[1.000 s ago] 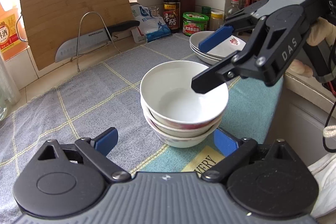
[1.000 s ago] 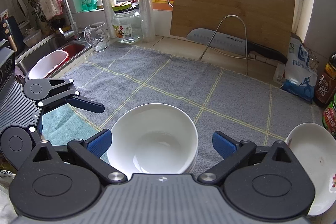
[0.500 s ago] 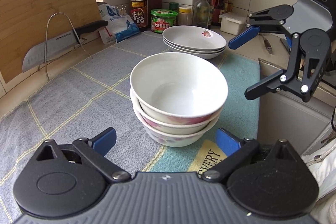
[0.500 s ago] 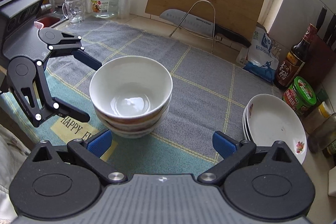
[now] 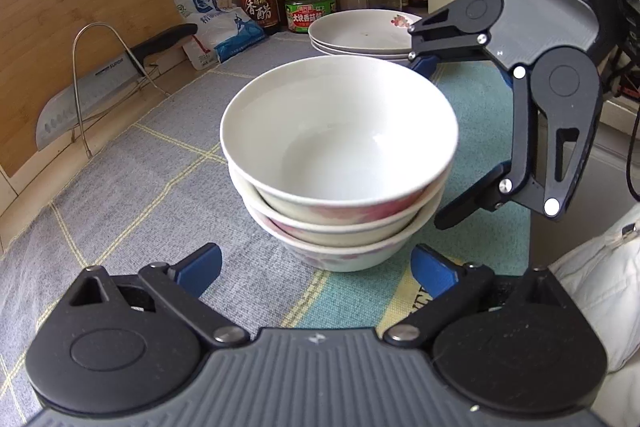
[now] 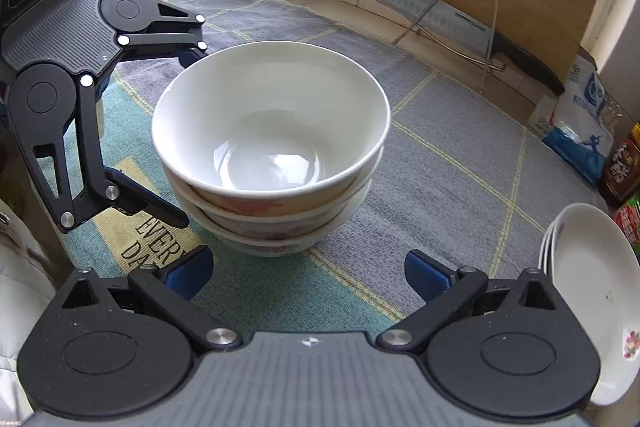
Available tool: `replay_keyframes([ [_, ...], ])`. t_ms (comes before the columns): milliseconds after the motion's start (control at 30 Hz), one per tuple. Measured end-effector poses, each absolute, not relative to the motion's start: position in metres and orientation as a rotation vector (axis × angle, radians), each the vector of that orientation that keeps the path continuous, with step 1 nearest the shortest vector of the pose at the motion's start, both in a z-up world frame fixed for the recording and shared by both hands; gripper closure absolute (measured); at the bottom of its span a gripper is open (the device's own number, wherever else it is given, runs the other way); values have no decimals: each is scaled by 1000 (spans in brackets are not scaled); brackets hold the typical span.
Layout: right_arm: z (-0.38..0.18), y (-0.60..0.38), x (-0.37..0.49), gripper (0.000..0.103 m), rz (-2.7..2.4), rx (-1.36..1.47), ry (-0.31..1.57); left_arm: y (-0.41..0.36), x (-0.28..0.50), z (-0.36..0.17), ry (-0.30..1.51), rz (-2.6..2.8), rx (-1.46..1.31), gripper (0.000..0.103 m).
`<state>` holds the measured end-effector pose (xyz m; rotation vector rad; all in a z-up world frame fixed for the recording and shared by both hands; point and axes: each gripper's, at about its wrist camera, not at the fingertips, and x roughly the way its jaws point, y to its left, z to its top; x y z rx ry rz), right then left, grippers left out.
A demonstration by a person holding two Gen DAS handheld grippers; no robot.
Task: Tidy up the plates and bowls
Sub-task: 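Grip the bowl stack from opposite sides with the left tool while the right tool grips it too, then lift the bowl stack with both tools and lower it onto the white plate stack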
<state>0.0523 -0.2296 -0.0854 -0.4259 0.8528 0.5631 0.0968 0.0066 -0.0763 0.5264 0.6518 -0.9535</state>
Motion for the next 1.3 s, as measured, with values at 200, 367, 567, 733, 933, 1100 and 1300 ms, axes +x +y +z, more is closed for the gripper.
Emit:
replay_keyframes([
  [200, -85, -226, 67, 4, 685, -444, 852, 0, 99, -74, 647, -1007, 580, 5],
  [367, -85, -222, 72, 9, 745, -471, 859, -3, 106, -76, 663, -1066, 614, 13],
  [567, -84, -217, 75, 14, 779, -496, 874, -4, 112, -77, 671, -1123, 635, 14],
  [733, -83, -214, 78, 16, 790, -502, 890, -4, 118, -78, 682, -1168, 634, 15],
  [933, -82, -212, 82, 18, 809, -509, 914, -4, 121, -76, 684, -1223, 645, 20],
  [1100, -83, -209, 87, 19, 817, -508, 925, -4, 121, -75, 690, -1241, 645, 22],
  [1300, -84, -207, 91, 18, 824, -510, 934, -5, 123, -75, 692, -1255, 652, 21],
])
